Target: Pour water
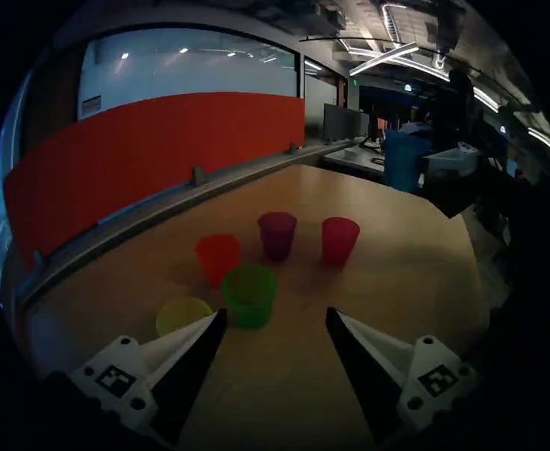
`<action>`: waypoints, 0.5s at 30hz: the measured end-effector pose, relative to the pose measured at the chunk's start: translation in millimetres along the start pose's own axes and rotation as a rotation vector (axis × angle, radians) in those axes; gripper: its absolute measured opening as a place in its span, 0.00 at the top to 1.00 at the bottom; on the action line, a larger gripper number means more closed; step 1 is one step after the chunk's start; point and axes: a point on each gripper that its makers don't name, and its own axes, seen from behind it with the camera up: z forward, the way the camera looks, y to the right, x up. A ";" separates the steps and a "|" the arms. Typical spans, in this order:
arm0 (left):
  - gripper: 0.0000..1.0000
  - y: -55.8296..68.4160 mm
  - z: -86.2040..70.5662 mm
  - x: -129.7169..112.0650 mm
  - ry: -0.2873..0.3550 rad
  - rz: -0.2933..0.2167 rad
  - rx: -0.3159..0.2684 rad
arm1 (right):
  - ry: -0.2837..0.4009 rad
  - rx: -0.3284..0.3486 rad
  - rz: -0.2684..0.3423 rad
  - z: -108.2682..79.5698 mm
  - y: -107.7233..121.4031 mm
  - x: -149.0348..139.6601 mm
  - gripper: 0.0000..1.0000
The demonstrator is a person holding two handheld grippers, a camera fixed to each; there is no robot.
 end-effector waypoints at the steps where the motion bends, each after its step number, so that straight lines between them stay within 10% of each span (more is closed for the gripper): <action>1: 0.03 0.3 1.0 0.1 0.000 0.002 -0.001 | 0.005 -0.003 -0.002 -0.4 0.1 1.6 0.11; 15: 0.03 6.2 18.6 -3.6 -0.014 0.000 -0.032 | 0.062 -0.002 0.003 -1.7 -0.9 18.2 0.11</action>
